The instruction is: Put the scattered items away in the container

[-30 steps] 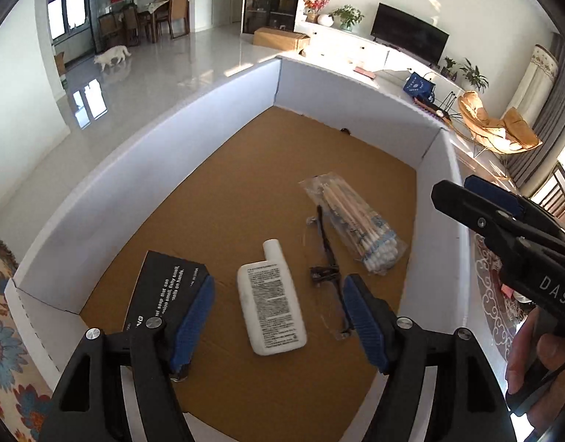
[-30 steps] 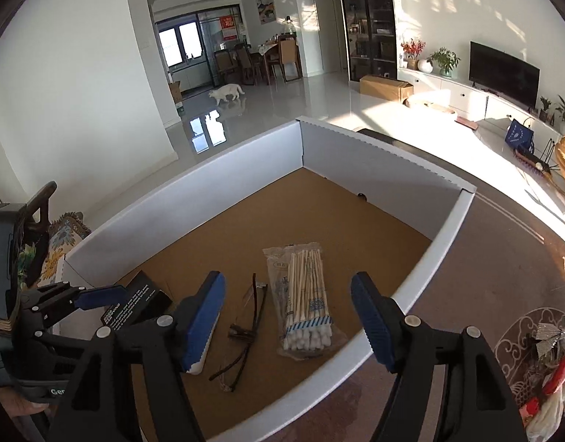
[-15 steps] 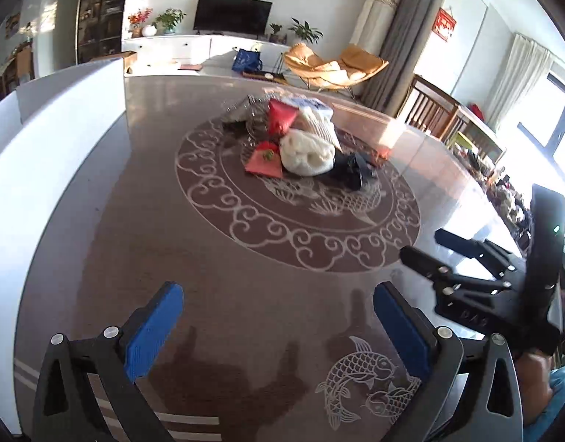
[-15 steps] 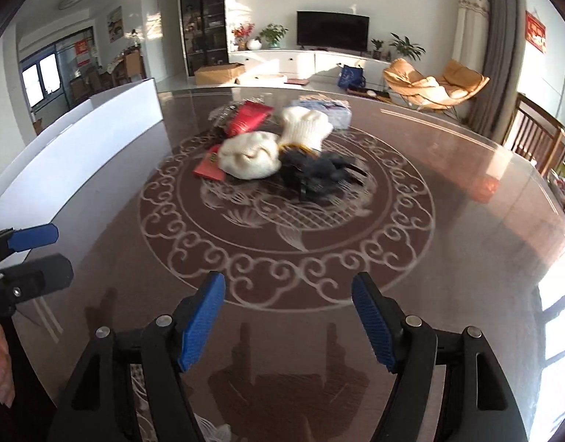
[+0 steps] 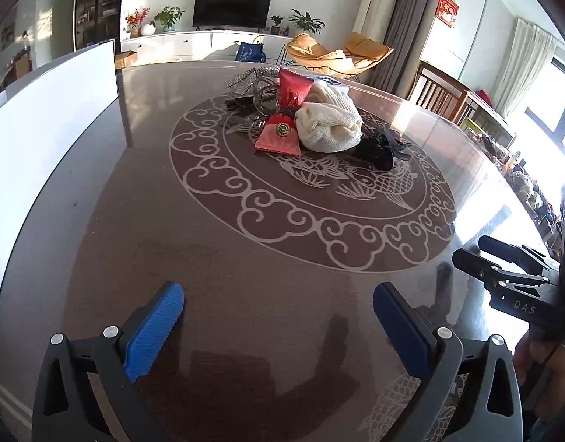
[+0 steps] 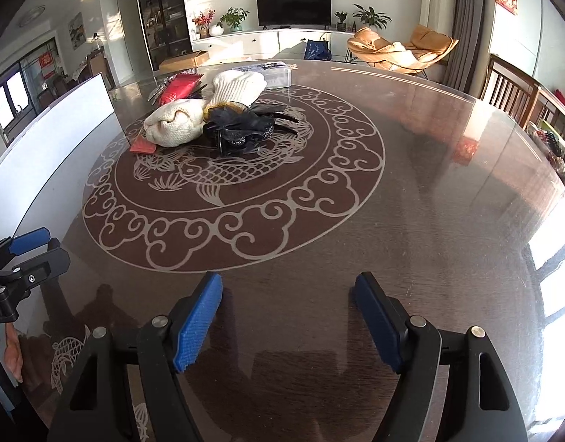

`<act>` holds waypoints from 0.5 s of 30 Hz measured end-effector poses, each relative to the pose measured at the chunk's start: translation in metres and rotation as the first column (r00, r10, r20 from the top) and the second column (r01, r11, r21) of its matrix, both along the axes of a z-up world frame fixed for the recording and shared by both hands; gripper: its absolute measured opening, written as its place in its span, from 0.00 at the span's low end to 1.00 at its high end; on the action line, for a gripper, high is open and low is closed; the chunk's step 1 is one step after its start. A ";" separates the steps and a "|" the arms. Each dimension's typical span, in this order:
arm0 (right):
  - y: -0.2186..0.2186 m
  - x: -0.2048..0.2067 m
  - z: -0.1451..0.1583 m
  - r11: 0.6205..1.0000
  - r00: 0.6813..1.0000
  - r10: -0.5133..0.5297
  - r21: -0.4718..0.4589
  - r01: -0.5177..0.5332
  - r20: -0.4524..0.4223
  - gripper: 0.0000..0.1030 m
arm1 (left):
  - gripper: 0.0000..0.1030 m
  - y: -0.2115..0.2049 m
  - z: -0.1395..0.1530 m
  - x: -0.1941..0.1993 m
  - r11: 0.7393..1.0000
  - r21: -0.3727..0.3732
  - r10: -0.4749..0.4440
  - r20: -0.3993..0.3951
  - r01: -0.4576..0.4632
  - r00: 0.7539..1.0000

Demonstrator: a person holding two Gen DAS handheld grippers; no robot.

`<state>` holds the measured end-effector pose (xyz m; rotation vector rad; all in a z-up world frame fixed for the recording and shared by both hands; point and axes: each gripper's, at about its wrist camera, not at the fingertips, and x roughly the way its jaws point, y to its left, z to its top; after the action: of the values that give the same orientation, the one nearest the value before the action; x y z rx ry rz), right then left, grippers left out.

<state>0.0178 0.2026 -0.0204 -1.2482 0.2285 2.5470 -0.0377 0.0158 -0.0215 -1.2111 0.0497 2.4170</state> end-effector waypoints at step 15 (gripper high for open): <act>-0.002 -0.003 -0.002 1.000 1.000 -0.005 0.013 0.005 0.015 0.80 | 1.00 0.016 -0.005 0.006 0.987 -0.158 -0.008 -0.017 0.005 1.000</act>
<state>0.0152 0.2006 -0.0229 -1.2602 0.2105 2.5300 -0.0319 0.0315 -0.0266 -1.2556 0.2551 2.4563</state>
